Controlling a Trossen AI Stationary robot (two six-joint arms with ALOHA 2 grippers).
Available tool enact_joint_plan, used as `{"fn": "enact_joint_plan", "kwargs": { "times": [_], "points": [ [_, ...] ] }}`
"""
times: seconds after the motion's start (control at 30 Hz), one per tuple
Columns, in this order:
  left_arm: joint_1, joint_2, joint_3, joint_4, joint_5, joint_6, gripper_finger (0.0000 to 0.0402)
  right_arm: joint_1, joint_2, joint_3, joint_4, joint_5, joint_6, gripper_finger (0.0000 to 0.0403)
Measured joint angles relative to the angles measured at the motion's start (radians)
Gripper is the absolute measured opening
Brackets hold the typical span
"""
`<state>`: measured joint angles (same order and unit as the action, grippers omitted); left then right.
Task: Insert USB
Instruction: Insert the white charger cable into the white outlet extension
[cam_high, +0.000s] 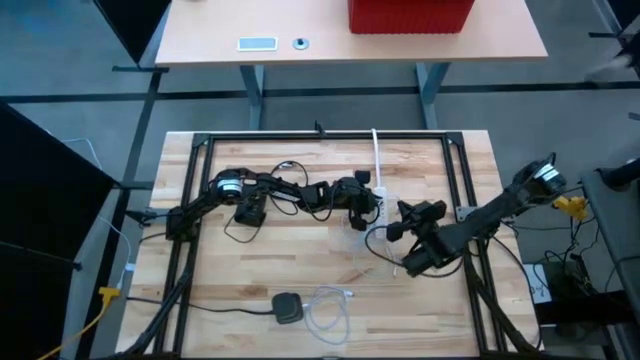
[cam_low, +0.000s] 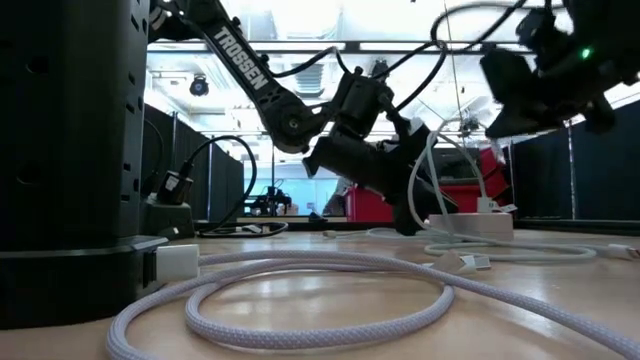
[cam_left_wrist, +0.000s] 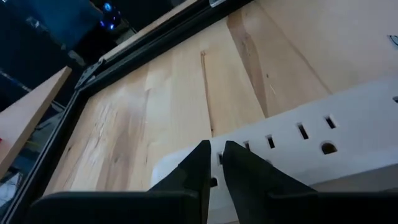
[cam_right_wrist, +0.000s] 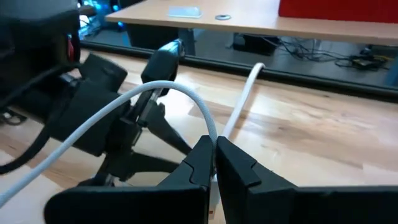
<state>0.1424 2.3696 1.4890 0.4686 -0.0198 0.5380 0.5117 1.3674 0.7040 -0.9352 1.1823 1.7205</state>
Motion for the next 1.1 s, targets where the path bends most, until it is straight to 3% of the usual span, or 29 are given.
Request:
{"fn": "enact_joint_plan", "kwargs": {
  "times": [0.17,0.77,1.0,1.1],
  "points": [
    [0.001,-0.039,-0.006,-0.032,-0.042,0.004,0.0041,0.000,-0.047,0.000,0.001,0.022,-0.082,0.0000],
    [0.030,-0.061,-0.003,-0.068,-0.075,0.035,0.0041,0.001,0.022,-0.003,0.010,0.005,-0.045,0.0000],
    [0.031,-0.096,-0.001,-0.067,-0.252,0.158,0.0041,0.001,0.022,-0.003,0.018,0.004,-0.045,0.0000],
    [0.032,-0.128,0.001,-0.090,-0.275,0.167,0.0041,0.001,0.022,-0.003,0.029,0.004,-0.056,0.0000]
  ]
}}
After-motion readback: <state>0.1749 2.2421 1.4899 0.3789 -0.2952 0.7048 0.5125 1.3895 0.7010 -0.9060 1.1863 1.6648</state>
